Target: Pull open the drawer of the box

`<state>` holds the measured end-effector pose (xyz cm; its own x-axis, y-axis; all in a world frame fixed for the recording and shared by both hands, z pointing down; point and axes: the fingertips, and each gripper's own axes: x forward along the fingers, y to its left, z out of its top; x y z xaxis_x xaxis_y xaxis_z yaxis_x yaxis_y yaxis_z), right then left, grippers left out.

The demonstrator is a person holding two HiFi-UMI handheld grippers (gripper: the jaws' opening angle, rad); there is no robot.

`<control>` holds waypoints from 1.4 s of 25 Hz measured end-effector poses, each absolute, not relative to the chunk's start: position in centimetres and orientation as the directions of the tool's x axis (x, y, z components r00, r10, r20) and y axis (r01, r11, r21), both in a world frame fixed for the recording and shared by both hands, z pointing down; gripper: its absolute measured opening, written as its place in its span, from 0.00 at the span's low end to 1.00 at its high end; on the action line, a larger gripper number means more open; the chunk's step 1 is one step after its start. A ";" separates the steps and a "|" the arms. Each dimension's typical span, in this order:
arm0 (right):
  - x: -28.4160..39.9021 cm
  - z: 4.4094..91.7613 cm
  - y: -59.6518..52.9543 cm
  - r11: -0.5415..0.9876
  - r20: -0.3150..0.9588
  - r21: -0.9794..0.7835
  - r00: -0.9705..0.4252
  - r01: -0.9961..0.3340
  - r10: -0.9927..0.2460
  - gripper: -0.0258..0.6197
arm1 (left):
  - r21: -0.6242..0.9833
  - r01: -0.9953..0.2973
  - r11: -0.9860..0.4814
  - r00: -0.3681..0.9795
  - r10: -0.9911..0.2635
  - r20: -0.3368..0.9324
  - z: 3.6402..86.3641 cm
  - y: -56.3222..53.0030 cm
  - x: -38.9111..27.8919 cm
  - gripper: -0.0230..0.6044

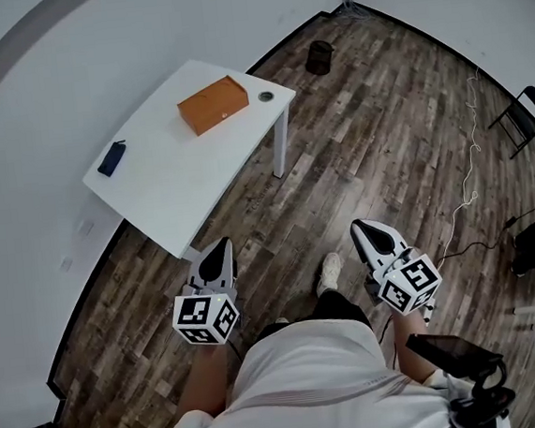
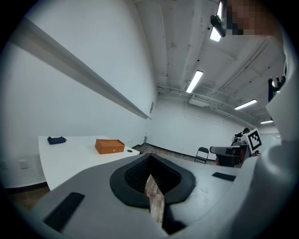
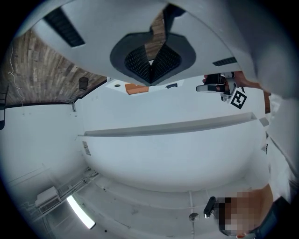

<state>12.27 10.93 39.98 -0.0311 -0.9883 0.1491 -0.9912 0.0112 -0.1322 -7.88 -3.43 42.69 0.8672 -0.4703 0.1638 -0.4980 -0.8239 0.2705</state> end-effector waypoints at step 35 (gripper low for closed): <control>34.5 43.1 -30.6 0.513 0.173 -0.276 -0.567 -0.813 -0.805 0.04 | 0.230 -0.862 -0.452 0.504 -0.814 0.288 43.3 -31.1 12.5 0.06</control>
<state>34.55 -30.63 43.10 -0.5672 -0.8053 0.1728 -0.8127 0.5132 -0.2759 12.50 -31.07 43.33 0.5037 -0.8144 0.2880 -0.8620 -0.4519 0.2298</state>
